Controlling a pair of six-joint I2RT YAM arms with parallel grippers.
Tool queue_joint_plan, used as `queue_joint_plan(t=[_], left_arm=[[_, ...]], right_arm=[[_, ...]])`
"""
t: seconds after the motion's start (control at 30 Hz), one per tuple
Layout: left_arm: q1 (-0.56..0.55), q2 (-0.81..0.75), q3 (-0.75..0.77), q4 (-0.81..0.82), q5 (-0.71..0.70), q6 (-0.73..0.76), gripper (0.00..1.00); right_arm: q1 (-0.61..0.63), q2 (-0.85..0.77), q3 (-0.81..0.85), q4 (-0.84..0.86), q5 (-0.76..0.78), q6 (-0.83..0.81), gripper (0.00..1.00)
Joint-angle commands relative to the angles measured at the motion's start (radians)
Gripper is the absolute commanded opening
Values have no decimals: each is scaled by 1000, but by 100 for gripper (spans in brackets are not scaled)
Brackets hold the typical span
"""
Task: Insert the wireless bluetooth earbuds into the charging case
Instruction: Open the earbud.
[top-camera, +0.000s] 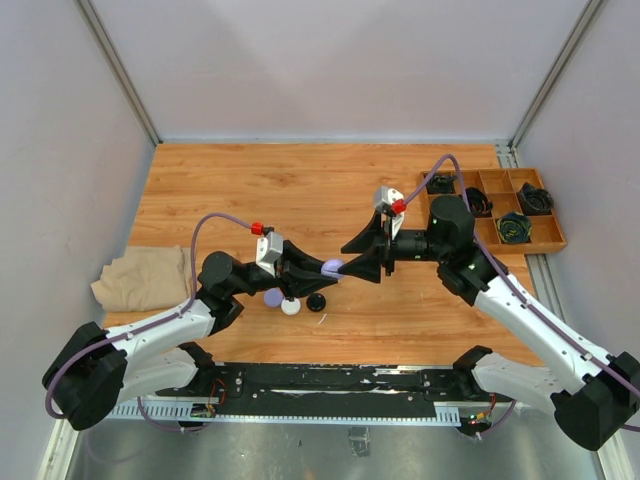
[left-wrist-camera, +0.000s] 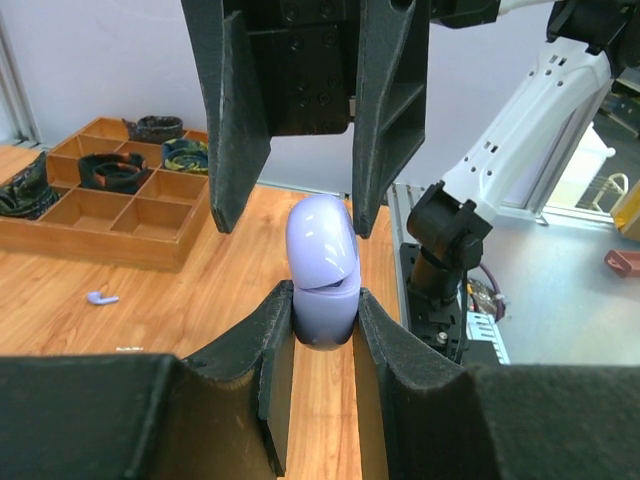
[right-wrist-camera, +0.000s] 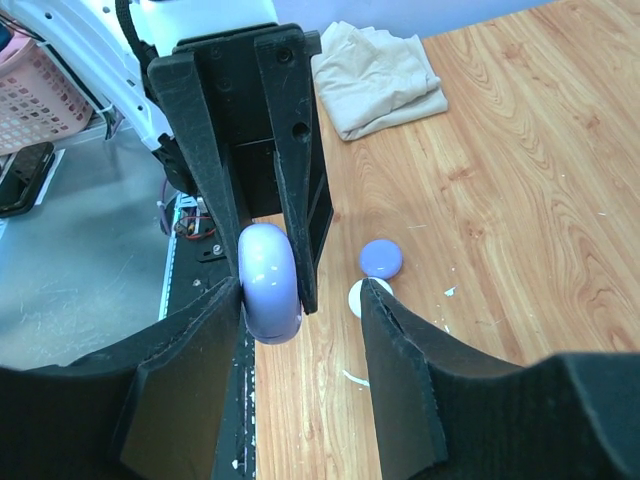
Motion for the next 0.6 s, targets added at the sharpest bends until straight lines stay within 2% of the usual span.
queue_joint_plan(t=[0.0, 0.57], left_arm=[[-10, -20, -10, -4, 48, 48, 0], [-13, -21, -31, -22, 28, 95, 0]], right_arm=[[11, -12, 56, 3, 60, 3, 52], [7, -10, 86, -99, 131, -46, 54]])
